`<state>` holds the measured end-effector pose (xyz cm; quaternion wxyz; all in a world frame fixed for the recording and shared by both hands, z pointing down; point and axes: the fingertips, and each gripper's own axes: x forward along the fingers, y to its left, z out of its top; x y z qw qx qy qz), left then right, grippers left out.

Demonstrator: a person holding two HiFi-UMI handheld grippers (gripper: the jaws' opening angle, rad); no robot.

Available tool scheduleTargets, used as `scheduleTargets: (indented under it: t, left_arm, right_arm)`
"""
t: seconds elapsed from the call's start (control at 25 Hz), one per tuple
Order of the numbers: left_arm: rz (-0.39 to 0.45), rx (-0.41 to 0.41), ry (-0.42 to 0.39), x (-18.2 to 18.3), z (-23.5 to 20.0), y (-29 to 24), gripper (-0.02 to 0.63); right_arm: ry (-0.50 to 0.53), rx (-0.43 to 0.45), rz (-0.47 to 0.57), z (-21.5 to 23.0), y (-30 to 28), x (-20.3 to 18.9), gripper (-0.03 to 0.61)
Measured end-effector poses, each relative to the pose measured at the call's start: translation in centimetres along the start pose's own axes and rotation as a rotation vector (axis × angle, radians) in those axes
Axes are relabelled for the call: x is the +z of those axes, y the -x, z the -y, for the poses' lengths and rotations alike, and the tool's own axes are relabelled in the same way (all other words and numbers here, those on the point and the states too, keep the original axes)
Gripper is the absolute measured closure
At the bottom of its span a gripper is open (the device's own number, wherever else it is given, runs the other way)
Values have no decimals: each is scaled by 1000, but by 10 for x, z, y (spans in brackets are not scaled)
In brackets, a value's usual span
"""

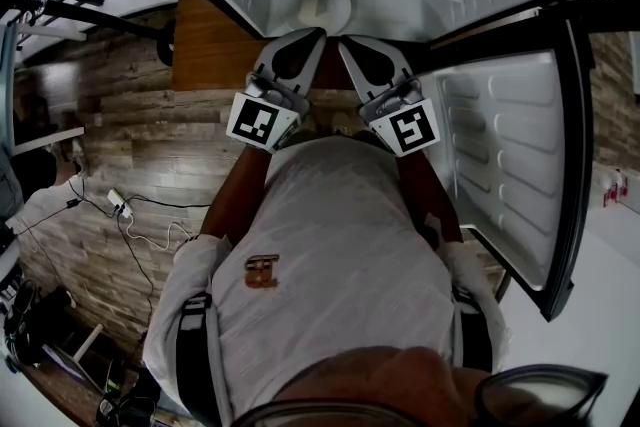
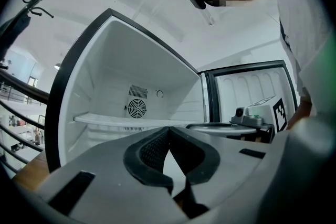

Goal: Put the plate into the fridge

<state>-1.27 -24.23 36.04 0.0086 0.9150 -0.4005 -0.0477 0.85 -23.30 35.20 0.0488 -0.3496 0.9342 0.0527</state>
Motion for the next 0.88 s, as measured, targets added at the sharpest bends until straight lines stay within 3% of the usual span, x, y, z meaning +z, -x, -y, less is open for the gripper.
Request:
scheduleTargets:
  t: [0.88]
  left_arm:
    - [7, -18, 13, -1, 7, -4, 595]
  right_arm:
    - [-1, -8, -19, 2, 4, -7, 546]
